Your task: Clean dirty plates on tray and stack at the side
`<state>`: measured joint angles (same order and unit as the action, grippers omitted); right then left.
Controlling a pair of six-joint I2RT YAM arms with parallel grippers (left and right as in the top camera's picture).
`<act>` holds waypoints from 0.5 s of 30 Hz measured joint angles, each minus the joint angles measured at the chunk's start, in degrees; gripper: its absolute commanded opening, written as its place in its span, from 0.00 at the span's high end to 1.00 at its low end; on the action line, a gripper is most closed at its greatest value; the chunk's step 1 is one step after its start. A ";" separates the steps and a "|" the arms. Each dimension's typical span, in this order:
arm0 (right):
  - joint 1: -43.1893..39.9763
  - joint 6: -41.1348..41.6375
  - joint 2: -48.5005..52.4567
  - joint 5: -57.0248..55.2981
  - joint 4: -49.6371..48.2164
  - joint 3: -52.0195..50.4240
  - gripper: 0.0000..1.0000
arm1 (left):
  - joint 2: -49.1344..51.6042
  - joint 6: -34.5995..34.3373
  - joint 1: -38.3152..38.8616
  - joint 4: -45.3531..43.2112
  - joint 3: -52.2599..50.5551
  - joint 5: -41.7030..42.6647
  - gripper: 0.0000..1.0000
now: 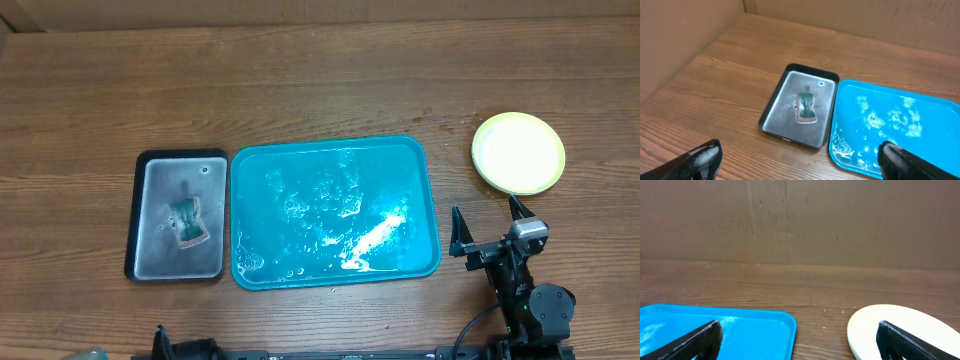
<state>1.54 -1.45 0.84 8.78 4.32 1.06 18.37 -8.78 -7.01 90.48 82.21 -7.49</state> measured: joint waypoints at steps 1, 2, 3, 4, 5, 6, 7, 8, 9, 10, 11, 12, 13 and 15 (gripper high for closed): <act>0.00 -0.02 0.00 0.02 0.00 0.00 0.00 | 0.00 0.00 0.00 0.00 0.00 0.00 0.00; 0.02 -0.02 0.00 0.00 0.00 0.00 0.00 | 0.00 0.00 0.00 0.00 0.00 0.00 0.00; 0.00 -0.04 0.00 0.02 0.00 0.00 0.00 | 0.00 0.00 0.00 0.00 0.00 0.00 0.00; 0.00 -0.02 0.00 0.00 0.00 0.00 0.00 | 0.00 0.00 0.00 -0.09 0.00 0.00 0.00; 0.00 -0.02 0.00 0.02 0.00 0.00 0.00 | 0.00 0.00 0.00 -0.74 0.00 0.02 0.01; 0.00 0.00 0.00 0.02 0.00 0.00 0.00 | 0.00 -0.02 0.00 -2.16 -0.07 0.13 0.00; 0.00 -0.02 0.00 0.02 0.00 0.00 0.00 | 0.00 -0.04 0.00 -3.91 -0.20 0.44 0.00; 0.00 -0.04 0.02 0.00 -0.02 0.00 0.00 | -0.09 -0.13 0.00 -7.06 -0.94 0.94 0.00; 0.00 -0.02 0.00 0.02 -0.02 0.00 0.00 | -0.28 -0.22 0.09 -10.10 -1.77 1.42 0.00; 0.00 -0.02 0.00 0.00 -0.07 0.00 0.01 | -0.68 -0.24 0.20 -14.67 -3.45 2.27 0.00; 0.02 0.00 0.00 0.00 -0.04 0.00 0.00 | -0.92 -0.26 0.26 -17.49 -4.83 2.82 0.00; 0.00 -0.02 0.00 0.02 -0.04 0.00 0.01 | -1.57 -0.26 0.26 -21.46 -7.04 3.52 0.00; 0.00 -0.02 0.00 -0.02 -0.09 0.00 0.00 | -2.62 -0.26 0.26 -26.14 -10.14 4.63 0.00; 0.00 0.00 0.00 0.00 -0.07 0.00 0.00 | -5.38 -0.24 0.26 -33.97 -16.28 6.38 0.00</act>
<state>1.54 -1.45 0.84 8.78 4.25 1.06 12.99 -9.02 -6.74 56.51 65.93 -1.10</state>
